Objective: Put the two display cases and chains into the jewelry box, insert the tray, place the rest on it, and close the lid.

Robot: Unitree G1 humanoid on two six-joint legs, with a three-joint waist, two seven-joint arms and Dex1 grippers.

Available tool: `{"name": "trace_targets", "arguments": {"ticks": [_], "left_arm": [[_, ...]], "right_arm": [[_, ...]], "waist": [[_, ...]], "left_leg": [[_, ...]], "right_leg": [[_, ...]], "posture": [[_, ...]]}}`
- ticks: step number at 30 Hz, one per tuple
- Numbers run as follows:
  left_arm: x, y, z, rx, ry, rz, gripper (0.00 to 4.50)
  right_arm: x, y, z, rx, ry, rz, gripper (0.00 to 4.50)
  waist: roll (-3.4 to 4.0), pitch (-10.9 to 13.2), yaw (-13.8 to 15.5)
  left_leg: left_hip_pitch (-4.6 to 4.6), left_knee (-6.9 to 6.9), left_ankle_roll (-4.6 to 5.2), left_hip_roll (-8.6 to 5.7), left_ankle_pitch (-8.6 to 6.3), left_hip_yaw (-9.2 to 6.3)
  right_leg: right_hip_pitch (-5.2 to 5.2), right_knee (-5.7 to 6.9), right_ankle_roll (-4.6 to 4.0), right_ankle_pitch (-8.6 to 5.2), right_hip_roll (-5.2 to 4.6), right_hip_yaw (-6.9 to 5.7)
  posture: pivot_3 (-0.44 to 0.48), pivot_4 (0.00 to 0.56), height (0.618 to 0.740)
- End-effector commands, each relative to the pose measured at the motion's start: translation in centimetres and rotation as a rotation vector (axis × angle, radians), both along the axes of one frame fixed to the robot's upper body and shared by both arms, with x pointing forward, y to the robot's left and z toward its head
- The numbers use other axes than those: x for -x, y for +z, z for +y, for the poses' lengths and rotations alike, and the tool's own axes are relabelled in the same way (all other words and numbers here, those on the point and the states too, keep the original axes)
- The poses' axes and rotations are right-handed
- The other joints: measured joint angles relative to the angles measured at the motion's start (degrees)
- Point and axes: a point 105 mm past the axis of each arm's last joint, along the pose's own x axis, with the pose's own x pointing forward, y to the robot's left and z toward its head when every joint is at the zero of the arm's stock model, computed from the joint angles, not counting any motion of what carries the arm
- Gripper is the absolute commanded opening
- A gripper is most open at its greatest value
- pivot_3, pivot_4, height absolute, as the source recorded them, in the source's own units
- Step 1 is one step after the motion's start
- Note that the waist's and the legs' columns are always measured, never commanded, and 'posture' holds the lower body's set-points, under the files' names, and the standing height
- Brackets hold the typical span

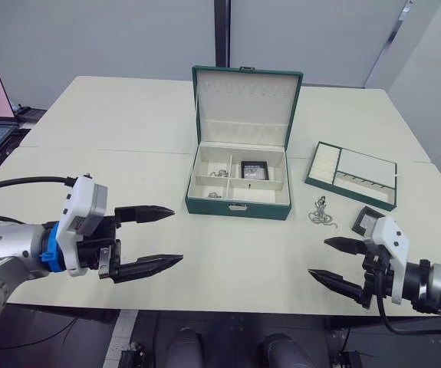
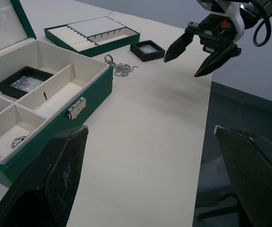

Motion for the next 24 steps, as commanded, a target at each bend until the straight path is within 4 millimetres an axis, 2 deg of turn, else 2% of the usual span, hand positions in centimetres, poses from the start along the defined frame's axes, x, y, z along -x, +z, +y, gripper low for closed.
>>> {"name": "trace_targets", "arguments": {"ticks": [1, 7, 10, 16, 24], "left_arm": [[0.0, 0.6, -0.4, 0.007, -0.024, -0.042, 4.45], [0.1, 0.6, -0.9, 0.014, -0.05, -0.044, 4.45], [-0.1, 0.7, -1.3, 0.022, -0.056, -0.053, 4.45], [-0.2, 0.7, -1.8, 0.025, -0.067, -0.058, 4.45], [-0.2, 0.8, -2.2, 0.034, -0.085, -0.057, 4.45]], "right_arm": [[-0.7, 1.2, -1.4, 0.047, -0.041, -0.045, 4.5], [-3.0, 2.7, -6.2, 0.127, -0.184, -0.017, 4.5], [-4.0, 2.6, -8.0, 0.205, -0.194, -0.023, 4.5], [-5.3, 1.7, -9.6, 0.291, -0.168, -0.016, 4.5], [-6.5, 0.2, -10.6, 0.349, -0.121, 0.005, 4.5]], "waist": [[0.0, 0.0, -0.02], [0.02, 0.02, 0.01], [0.03, 0.02, 0.03], [0.07, 0.04, -0.09], [0.13, 0.08, -0.03]], "left_leg": [[0.0, 0.0, 0.0, 0.0, 0.0, 0.0], [0.02, 0.02, 0.0, 0.0, 0.0, 0.06], [0.02, 0.03, 0.0, 0.0, 0.0, 0.07], [0.03, 0.03, 0.01, 0.0, 0.0, 0.09], [0.04, 0.05, 0.0, 0.0, 0.0, 0.12]], "right_leg": [[0.0, 0.0, 0.0, 0.0, 0.0, 0.01], [0.02, 0.0, 0.0, 0.0, -0.01, 0.04], [0.02, 0.0, 0.0, 0.0, -0.01, 0.04], [0.02, -0.01, 0.0, 0.0, 0.0, 0.07], [0.03, -0.01, 0.0, 0.0, -0.02, 0.08]], "posture": [[0.0, 0.15, 0.74], [0.0, 0.15, 0.74], [0.0, 0.15, 0.74], [0.0, 0.15, 0.74], [0.0, 0.15, 0.74]]}}
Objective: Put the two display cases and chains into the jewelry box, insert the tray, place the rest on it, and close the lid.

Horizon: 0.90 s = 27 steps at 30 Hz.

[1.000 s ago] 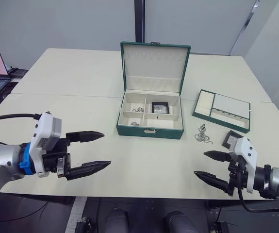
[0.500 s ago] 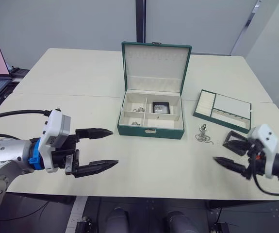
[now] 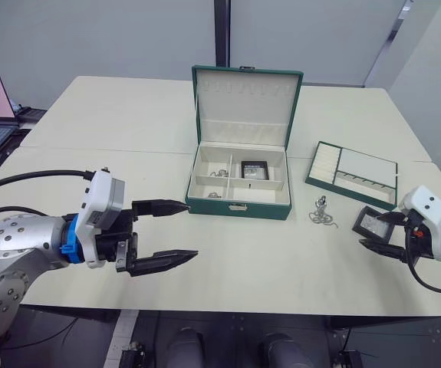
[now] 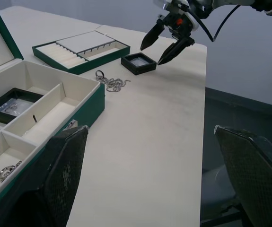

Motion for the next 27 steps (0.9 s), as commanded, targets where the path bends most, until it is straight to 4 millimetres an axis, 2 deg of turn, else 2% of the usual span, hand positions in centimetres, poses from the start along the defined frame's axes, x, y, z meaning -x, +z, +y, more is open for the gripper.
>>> {"name": "trace_targets", "arguments": {"ticks": [1, 25, 26, 27], "left_arm": [[0.4, 0.5, -0.5, 0.003, -0.033, -0.025, 4.45], [0.5, 0.5, -0.3, -0.004, -0.019, -0.017, 4.45], [0.5, 0.5, -0.3, -0.004, -0.019, -0.017, 4.5], [0.5, 0.5, -0.4, -0.004, -0.019, -0.017, 4.5]], "right_arm": [[-0.4, 0.4, -0.3, 0.039, 0.037, -0.015, 4.5], [-2.0, -1.5, -0.6, 0.062, 0.063, 0.023, 4.5], [-2.0, -1.5, -0.6, 0.063, 0.062, 0.023, 4.08], [-2.0, -1.6, -0.6, 0.064, 0.061, 0.024, 3.84]], "waist": [[0.03, 0.01, 0.0], [0.14, 0.07, 0.0], [0.14, 0.07, 0.0], [0.14, 0.07, 0.01]], "left_leg": [[0.0, 0.01, 0.0, 0.0, 0.0, 0.0], [0.04, 0.06, -0.02, 0.01, 0.01, 0.01], [0.05, 0.06, -0.02, 0.01, 0.01, 0.0], [0.04, 0.06, -0.02, 0.01, 0.01, -0.01]], "right_leg": [[0.0, 0.0, 0.0, 0.0, 0.0, 0.0], [0.06, 0.02, 0.0, 0.01, -0.01, -0.01], [0.06, 0.02, 0.0, 0.01, -0.01, -0.02], [0.06, 0.02, 0.0, 0.01, 0.0, -0.02]], "posture": [[0.0, 0.15, 0.74], [0.0, 0.15, 0.74], [0.0, 0.15, 0.74], [0.0, 0.15, 0.74]]}}
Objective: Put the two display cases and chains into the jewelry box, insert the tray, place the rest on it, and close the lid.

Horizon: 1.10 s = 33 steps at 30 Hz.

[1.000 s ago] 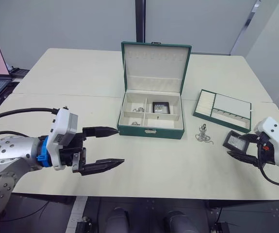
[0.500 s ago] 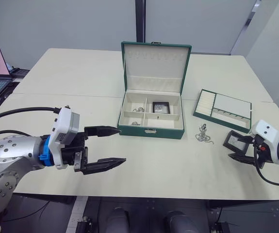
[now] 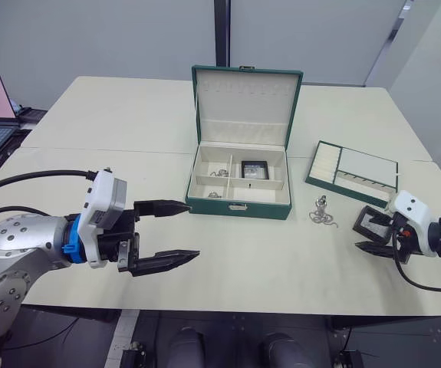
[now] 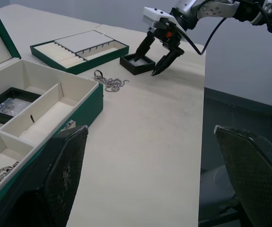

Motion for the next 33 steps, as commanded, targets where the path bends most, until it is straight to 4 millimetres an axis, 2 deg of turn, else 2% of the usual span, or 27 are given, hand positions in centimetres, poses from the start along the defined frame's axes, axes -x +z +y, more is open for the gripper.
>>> {"name": "trace_targets", "arguments": {"ticks": [1, 4, 7, 13, 24, 29, 33], "left_arm": [[0.5, 0.7, -0.2, -0.005, -0.016, -0.03, 4.5], [0.4, 0.7, -0.2, -0.005, -0.016, -0.031, 4.5], [0.4, 0.7, -0.2, -0.006, -0.014, -0.033, 4.5], [0.4, 0.7, -0.2, -0.007, -0.011, -0.035, 4.5], [0.4, 0.4, -0.1, 0.0, -0.006, -0.026, 4.5], [0.3, 0.3, 0.2, 0.012, 0.006, -0.017, 4.5], [0.1, 0.1, 1.0, 0.029, 0.048, -0.003, 4.5]], "right_arm": [[-0.3, 0.5, 0.1, 0.005, 0.01, -0.022, 3.51], [-0.4, 0.3, 0.1, 0.009, 0.003, -0.018, 2.44], [-0.5, 0.1, 0.0, 0.012, -0.002, -0.016, 1.57], [-0.7, 0.0, 0.0, 0.016, -0.009, -0.016, 0.11], [-0.8, 1.0, 0.3, 0.011, -0.001, -0.032, 0.02], [-0.5, 3.3, 1.3, 0.03, 0.056, -0.053, 0.02], [-0.2, 6.3, 3.1, 0.038, 0.139, -0.072, 0.02]], "waist": [[0.0, 0.0, 0.01], [0.01, 0.0, -0.01], [0.01, 0.0, -0.01], [0.01, 0.0, -0.01], [0.01, 0.0, 0.0], [0.17, 0.07, 0.0], [0.31, 0.14, -0.09]], "left_leg": [[0.0, 0.0, 0.0, 0.0, 0.0, 0.01], [0.0, 0.0, 0.0, 0.0, 0.0, 0.01], [0.01, 0.0, 0.0, 0.0, 0.0, 0.01], [0.01, 0.0, -0.01, 0.0, 0.01, 0.01], [0.01, 0.0, -0.07, 0.0, 0.04, 0.01], [0.01, 0.0, -0.07, 0.0, 0.04, 0.01], [0.02, 0.0, -0.07, 0.0, 0.04, 0.03]], "right_leg": [[0.0, 0.0, 0.0, 0.0, 0.0, 0.01], [0.0, 0.0, 0.0, 0.0, 0.0, 0.01], [0.01, 0.0, 0.0, 0.0, 0.0, 0.01], [0.01, 0.0, 0.0, 0.0, 0.0, 0.01], [0.01, 0.01, 0.0, 0.0, 0.0, 0.01], [0.01, 0.01, 0.0, 0.0, 0.0, 0.01], [0.0, 0.03, 0.0, 0.0, 0.0, 0.03]], "posture": [[0.0, 0.15, 0.74], [0.0, 0.15, 0.74], [0.0, 0.15, 0.74], [0.0, 0.15, 0.74], [0.0, 0.15, 0.74], [0.0, 0.15, 0.74], [0.0, 0.15, 0.74]]}}
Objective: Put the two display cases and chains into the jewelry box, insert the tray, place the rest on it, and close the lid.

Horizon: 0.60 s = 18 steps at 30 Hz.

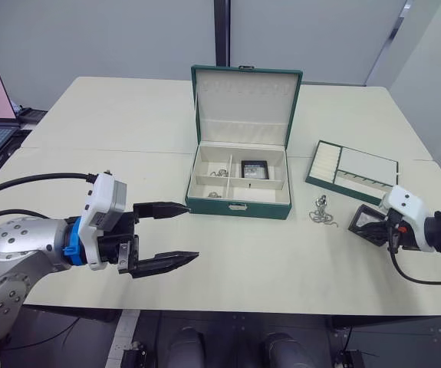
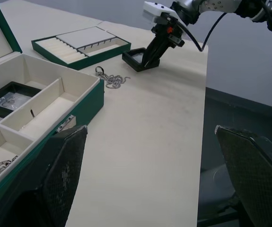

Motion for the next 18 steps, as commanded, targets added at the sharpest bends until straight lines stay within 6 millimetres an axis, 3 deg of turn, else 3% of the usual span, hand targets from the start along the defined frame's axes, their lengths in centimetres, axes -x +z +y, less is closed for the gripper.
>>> {"name": "trace_targets", "arguments": {"ticks": [1, 3, 8, 14, 18], "left_arm": [[0.0, 0.6, 0.9, 0.022, 0.031, -0.03, 4.5], [-0.1, 0.4, 1.3, 0.015, 0.046, -0.031, 4.5], [-0.5, 0.4, 3.3, 0.032, 0.13, -0.019, 4.5], [-0.8, 0.9, 5.5, 0.003, 0.199, -0.045, 4.5], [-1.0, 0.7, 6.5, -0.025, 0.244, -0.073, 4.5]], "right_arm": [[0.0, 4.4, 1.7, 0.009, 0.082, -0.075, 0.02], [0.1, 5.3, 2.4, 0.006, 0.109, -0.074, 0.02], [-1.0, 9.2, 6.7, 0.015, 0.234, -0.106, 0.02], [-3.0, 11.2, 10.7, 0.035, 0.341, -0.113, 0.02], [-4.4, 11.3, 13.9, 0.039, 0.416, -0.114, 0.02]], "waist": [[0.13, 0.06, -0.03], [0.13, 0.06, 0.0], [0.34, 0.2, -0.38], [0.28, 0.24, -0.38], [0.3, 0.25, -0.53]], "left_leg": [[0.0, 0.0, 0.0, 0.0, 0.0, 0.01], [0.02, -0.01, 0.08, 0.01, -0.04, 0.0], [0.02, -0.02, 0.09, 0.02, -0.05, 0.07], [0.01, -0.05, 0.1, 0.03, -0.05, 0.09], [0.01, -0.05, 0.1, 0.05, -0.05, 0.1]], "right_leg": [[-0.01, 0.01, 0.0, 0.0, 0.0, 0.01], [-0.01, 0.02, 0.0, 0.0, 0.0, 0.0], [-0.12, 0.06, -0.02, 0.01, -0.01, 0.07], [-0.43, 0.0, -0.02, 0.01, -0.03, 0.04], [-0.49, 0.05, -0.02, 0.01, -0.03, 0.03]], "posture": [[0.0, 0.15, 0.74], [0.0, 0.15, 0.74], [0.0, 0.15, 0.74], [0.0, 0.15, 0.74], [0.0, 0.15, 0.74]]}}
